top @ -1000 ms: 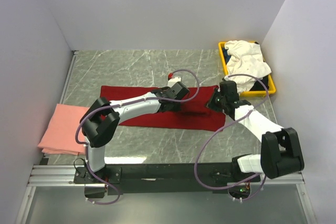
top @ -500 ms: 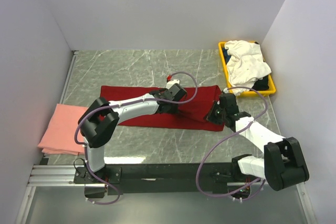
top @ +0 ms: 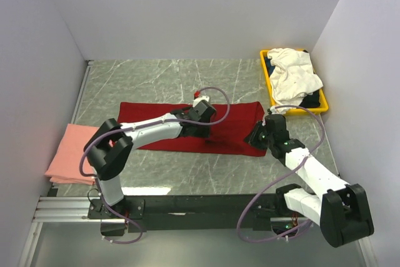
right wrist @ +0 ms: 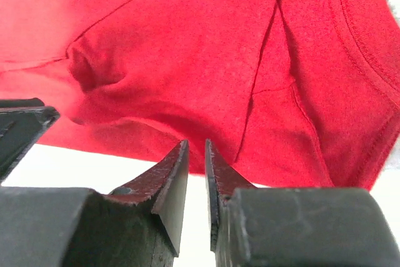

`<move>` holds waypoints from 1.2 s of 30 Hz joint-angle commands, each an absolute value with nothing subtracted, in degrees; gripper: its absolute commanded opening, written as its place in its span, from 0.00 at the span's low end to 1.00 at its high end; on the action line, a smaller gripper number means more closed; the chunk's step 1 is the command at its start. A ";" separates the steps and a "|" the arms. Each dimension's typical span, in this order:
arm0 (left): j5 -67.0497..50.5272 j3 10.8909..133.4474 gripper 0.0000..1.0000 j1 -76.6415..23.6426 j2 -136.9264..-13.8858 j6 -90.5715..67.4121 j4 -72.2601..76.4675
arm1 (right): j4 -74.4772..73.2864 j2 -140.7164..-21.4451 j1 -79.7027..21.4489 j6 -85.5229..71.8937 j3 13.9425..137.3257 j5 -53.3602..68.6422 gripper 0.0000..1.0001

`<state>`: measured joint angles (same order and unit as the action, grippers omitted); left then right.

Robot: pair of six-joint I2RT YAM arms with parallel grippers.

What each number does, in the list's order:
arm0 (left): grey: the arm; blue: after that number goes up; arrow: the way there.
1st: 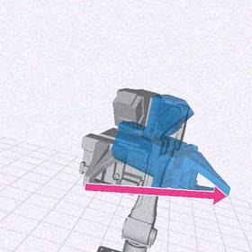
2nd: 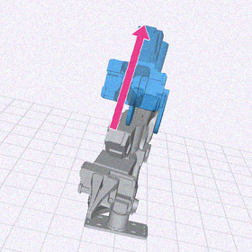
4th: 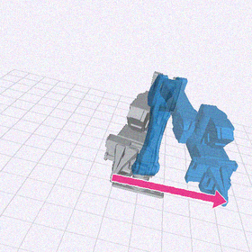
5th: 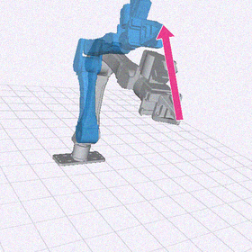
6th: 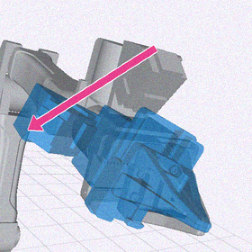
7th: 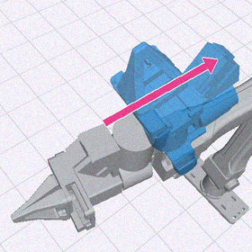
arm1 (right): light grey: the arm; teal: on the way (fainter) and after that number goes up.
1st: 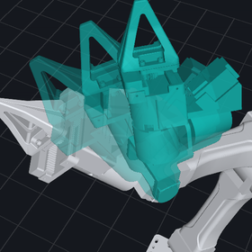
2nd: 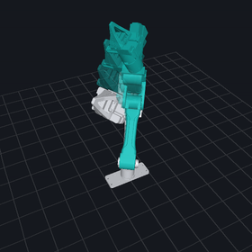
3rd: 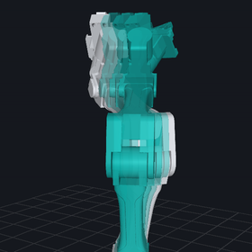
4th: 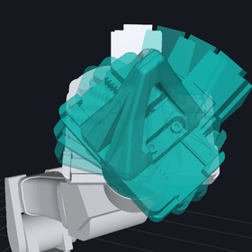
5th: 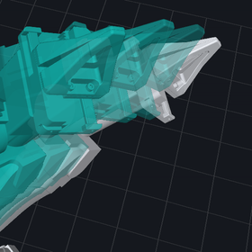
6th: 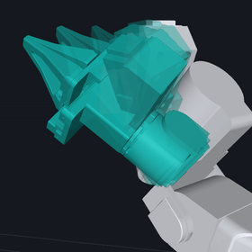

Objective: Fold and stack the t-shirts
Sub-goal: Fold the tshirt

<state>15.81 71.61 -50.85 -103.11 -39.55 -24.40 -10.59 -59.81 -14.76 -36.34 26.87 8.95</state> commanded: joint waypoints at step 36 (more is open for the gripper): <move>3.25 67.49 0.29 -47.81 -103.46 -37.44 -15.37 | -12.30 -67.15 -15.03 -37.97 33.22 5.10 0.24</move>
<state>1.80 66.96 -48.07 -107.48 -38.59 -13.63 -10.48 -69.65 -14.87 -37.74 30.76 6.83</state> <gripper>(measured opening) 0.281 0.245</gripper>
